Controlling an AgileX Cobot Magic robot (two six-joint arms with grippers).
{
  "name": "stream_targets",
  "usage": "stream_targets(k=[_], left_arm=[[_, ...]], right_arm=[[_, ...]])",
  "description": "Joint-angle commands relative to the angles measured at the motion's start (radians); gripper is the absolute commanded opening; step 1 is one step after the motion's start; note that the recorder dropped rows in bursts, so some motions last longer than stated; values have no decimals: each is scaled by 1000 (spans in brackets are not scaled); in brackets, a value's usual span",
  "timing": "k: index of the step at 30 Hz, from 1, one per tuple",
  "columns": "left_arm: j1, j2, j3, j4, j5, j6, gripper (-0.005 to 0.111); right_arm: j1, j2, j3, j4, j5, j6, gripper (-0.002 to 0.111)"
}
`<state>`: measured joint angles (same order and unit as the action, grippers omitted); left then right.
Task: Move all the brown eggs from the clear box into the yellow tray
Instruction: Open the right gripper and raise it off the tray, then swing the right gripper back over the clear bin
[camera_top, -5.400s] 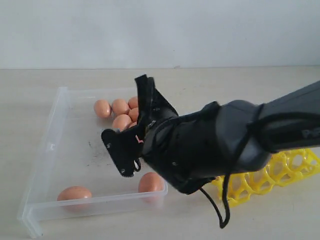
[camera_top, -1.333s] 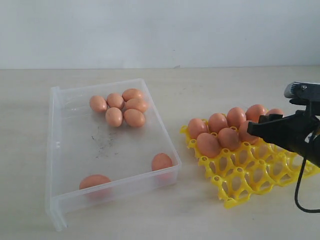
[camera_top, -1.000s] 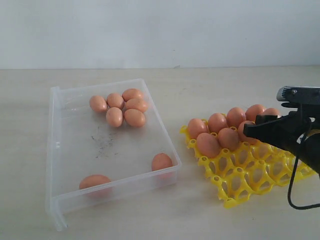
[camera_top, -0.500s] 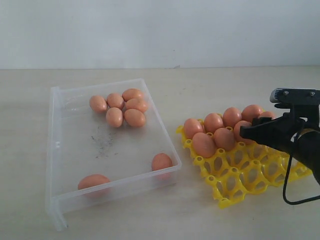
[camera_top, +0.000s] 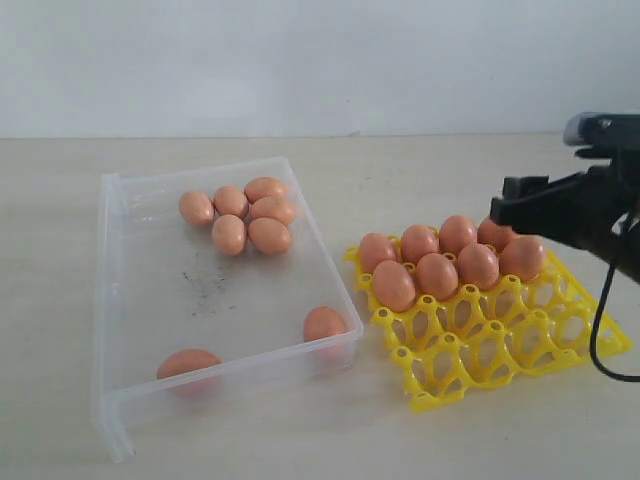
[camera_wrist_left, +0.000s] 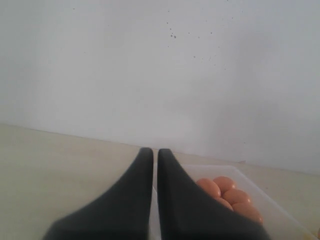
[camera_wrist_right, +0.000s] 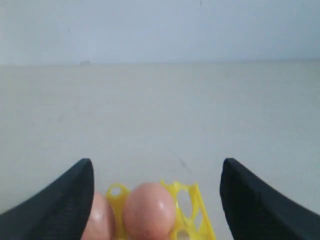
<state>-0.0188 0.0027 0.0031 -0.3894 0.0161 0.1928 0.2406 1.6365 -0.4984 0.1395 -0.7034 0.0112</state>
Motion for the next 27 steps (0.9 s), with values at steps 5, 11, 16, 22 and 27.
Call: stream_targets(k=[5,11,16,22,27], left_arm=[[-3,-3,-3,-11,-16,-7,4],[-3,-3,-3,-11,-16,-7,4],[-3,-3,-3,-11,-16,-7,4],[-3,-3,-3,-11,-16,-7,4],[-3,-3,-3,-11,-16,-7,4]], right_arm=[[1,-331,-2,-259,193,327,64],[101,-439,-2,-957,76,848,41],[211,-439,-2,-1102,-181,842,8],[275,-439,-2,-1096,-191,858,0],[277,-439,-2,-1084,-182,847,0]])
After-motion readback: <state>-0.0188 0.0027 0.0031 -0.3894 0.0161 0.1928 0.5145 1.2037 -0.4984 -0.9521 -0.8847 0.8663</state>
